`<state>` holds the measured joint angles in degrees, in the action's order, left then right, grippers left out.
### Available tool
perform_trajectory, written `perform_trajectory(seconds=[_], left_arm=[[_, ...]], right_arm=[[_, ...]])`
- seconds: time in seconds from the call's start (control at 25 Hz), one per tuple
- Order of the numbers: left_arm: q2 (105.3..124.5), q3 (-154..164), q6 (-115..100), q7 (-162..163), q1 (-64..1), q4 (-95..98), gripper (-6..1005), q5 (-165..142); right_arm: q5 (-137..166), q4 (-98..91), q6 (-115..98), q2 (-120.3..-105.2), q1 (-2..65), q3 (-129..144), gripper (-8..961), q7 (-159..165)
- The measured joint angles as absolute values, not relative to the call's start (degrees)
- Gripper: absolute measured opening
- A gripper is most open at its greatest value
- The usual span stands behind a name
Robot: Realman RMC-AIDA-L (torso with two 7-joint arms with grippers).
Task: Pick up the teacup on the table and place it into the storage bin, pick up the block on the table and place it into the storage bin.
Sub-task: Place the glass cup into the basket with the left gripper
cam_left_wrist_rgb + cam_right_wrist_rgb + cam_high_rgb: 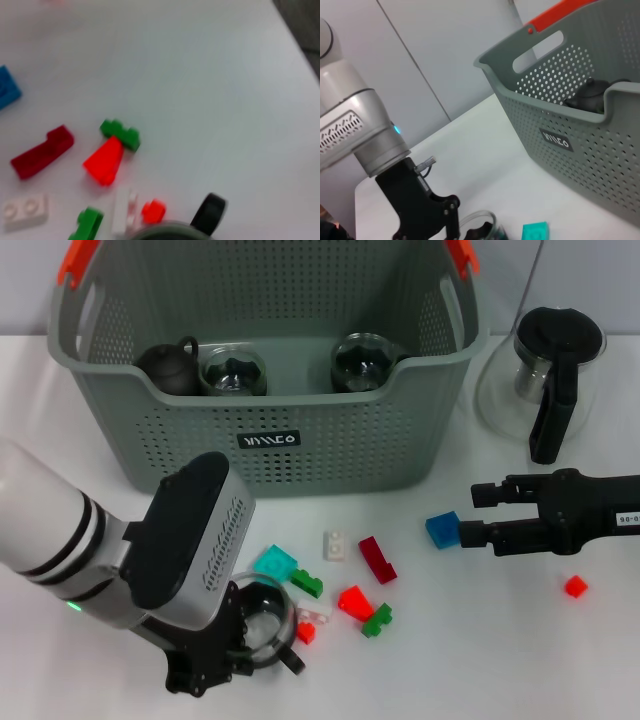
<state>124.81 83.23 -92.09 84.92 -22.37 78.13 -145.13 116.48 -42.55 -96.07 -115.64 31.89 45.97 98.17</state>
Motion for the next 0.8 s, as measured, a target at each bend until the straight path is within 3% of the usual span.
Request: perform_trajectory(seconds=[0.04, 0.16, 0.52, 0.8], left_arm=[[124.8, 82.8, -92.9, 85.1, -22.4, 78.3, 238, -144.3], [124.8, 80.8, -97.3, 87.1, -22.7, 79.7, 56, -140.8], [124.36, 64.6, -108.4, 101.5, -28.8, 83.0, 50, -119.1], [123.84, 59.6, -79.4, 111.1, -35.9, 77.8, 62, -122.8]], right_arm=[[116.5, -42.6, -96.1, -115.6, 31.9, 46.0, 821, 98.2], [116.6, -42.6, -96.2, -115.4, 31.8, 46.0, 821, 98.2], [116.6, -42.5, -96.7, -114.24, 31.5, 46.0, 821, 98.3], [116.7, -42.4, -96.9, -114.08, 31.1, 46.0, 821, 98.3]])
